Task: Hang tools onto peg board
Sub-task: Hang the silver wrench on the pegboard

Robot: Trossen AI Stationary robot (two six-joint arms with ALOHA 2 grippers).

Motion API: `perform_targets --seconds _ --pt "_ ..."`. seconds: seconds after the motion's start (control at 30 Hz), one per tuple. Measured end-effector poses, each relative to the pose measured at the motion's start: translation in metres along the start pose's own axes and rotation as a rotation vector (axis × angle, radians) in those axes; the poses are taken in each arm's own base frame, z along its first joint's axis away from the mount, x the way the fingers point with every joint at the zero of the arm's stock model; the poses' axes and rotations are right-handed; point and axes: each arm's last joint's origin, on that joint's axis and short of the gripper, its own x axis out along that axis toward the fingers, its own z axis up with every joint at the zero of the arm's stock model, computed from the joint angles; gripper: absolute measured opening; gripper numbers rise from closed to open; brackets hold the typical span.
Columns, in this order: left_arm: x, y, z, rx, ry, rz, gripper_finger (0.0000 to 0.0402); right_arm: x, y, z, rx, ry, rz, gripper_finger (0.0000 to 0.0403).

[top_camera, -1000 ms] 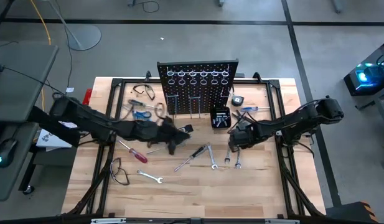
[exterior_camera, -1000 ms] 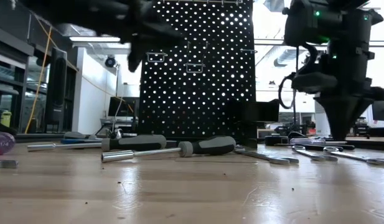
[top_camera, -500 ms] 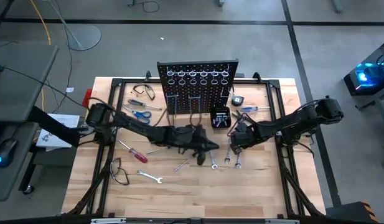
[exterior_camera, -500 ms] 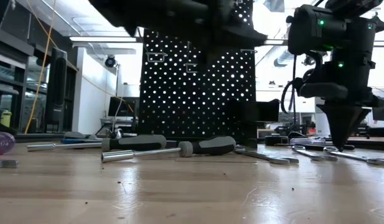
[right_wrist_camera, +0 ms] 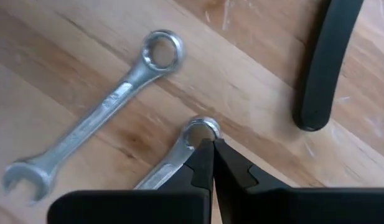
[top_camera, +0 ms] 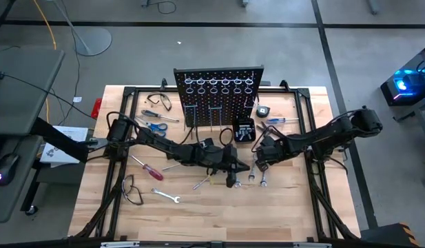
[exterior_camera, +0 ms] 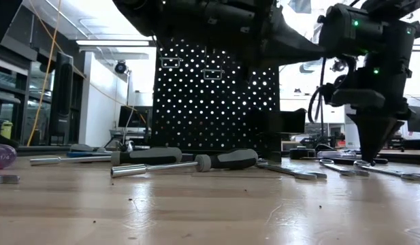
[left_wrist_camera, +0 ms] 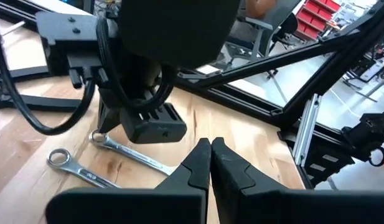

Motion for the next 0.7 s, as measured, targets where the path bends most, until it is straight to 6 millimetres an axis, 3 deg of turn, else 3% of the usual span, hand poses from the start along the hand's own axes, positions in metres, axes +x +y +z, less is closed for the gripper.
perform_targets --seconds 0.47,0.7 --pt "0.0 0.001 -0.007 0.009 0.06 0.037 0.0 0.007 0.0 -0.001 0.023 -0.026 0.047 0.0" --pt "-0.001 0.002 -0.008 0.005 0.073 0.044 0.0 -0.009 0.003 0.003 0.036 -0.056 0.117 0.0"
